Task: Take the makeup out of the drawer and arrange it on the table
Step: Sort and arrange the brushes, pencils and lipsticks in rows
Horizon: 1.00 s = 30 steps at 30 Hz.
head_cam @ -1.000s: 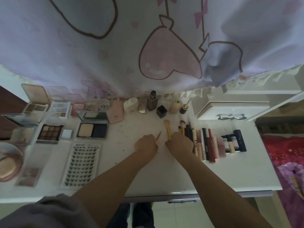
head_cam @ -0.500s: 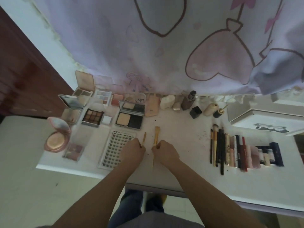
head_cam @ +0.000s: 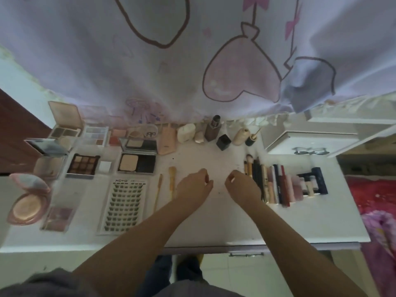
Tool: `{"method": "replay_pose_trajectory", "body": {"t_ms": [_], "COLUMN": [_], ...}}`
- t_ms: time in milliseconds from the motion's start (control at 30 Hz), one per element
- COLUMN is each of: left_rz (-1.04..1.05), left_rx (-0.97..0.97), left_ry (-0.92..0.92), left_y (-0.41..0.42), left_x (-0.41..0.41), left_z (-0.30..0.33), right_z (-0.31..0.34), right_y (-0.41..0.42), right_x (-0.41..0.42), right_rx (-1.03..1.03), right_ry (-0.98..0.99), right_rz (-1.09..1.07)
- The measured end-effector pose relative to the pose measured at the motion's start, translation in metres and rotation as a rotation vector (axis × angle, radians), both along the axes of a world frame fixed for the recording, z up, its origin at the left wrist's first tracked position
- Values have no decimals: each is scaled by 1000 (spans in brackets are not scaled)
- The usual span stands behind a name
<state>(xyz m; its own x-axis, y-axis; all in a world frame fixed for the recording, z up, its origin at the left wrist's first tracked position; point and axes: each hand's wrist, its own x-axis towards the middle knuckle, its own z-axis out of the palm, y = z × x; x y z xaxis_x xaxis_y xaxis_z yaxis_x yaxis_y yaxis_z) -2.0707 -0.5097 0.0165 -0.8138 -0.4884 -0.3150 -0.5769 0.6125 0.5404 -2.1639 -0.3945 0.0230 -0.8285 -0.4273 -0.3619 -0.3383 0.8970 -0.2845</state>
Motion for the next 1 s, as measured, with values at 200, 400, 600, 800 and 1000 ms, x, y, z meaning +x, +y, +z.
{"method": "replay_pose_trajectory", "body": {"t_ms": [200,400,600,800,1000], "left_rz": [-169,-151,-121,-120,67], "left_rx": [22,-122,-111,-122,-152], "left_ry": [-54,-74,-185,-286,-331], "left_y": [59,66,59,43,-10], "left_x": [-84,-107,-113,-82,0], "left_z": [-10,-30,-28,-18,-20], "right_z": [-2,-20,-23,-15,-6], "right_y": [46,41,31,15,-29], "right_x": [-64,-71,-80,-67,-12], "right_rx": [-22,92,158,131,51], "right_ry": [-7,130,101,-4,-115], "right_rz": [-143,29,71,105,230]}}
